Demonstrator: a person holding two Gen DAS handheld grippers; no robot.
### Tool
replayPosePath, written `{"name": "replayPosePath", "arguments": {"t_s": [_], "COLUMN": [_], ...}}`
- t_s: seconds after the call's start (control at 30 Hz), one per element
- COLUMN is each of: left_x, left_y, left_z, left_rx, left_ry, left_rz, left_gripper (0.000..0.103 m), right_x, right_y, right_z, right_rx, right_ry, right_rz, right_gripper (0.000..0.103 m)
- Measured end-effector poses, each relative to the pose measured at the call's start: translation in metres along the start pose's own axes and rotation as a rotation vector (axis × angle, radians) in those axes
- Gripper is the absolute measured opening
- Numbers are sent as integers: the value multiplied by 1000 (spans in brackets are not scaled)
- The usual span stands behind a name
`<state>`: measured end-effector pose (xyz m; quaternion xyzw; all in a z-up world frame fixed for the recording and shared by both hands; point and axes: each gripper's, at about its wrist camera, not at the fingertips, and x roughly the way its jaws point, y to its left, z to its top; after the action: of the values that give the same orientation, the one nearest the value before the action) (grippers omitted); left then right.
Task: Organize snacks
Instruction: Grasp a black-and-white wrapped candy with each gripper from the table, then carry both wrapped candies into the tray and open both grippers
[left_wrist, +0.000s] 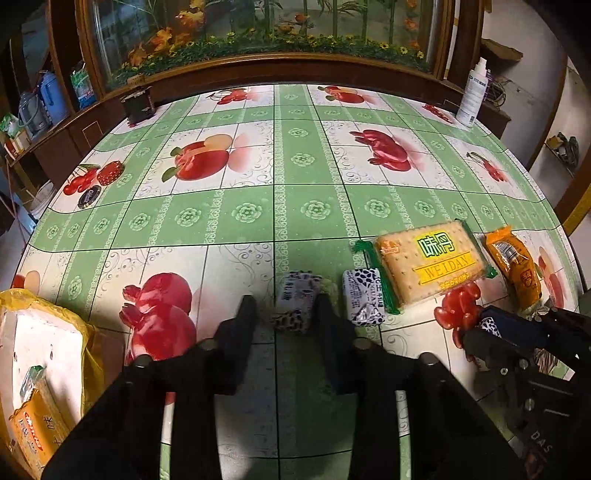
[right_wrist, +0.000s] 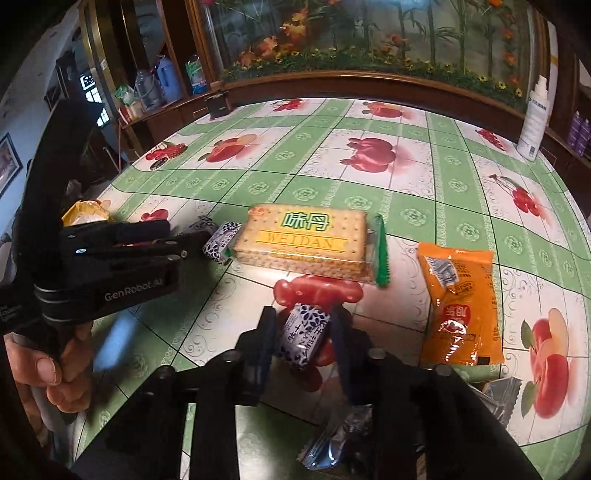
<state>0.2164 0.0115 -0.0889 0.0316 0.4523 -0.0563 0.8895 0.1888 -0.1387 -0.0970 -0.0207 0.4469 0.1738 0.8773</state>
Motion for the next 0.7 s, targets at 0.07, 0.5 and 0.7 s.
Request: {"name": "replayPosePath", "arguments": {"t_s": [0.07,0.5,0.7], "left_x": [-1,-54,-95], "left_y": [-2,25,39], "left_z": [-1,-30,-51], "left_rx": [6,-107,-160], "left_ry": [-2,-51,-108], "left_rz": [1,-93,-48], "left_gripper": [16,16,16], "right_x": [-2,-32,-48], "right_y": [-4,-6,10], "right_z": [-1,-10,-17], "right_rx": [25,76,65], "right_ry": [-4,-61,-86], "right_rz": [12,94,123], "right_gripper": [21,21,21]}}
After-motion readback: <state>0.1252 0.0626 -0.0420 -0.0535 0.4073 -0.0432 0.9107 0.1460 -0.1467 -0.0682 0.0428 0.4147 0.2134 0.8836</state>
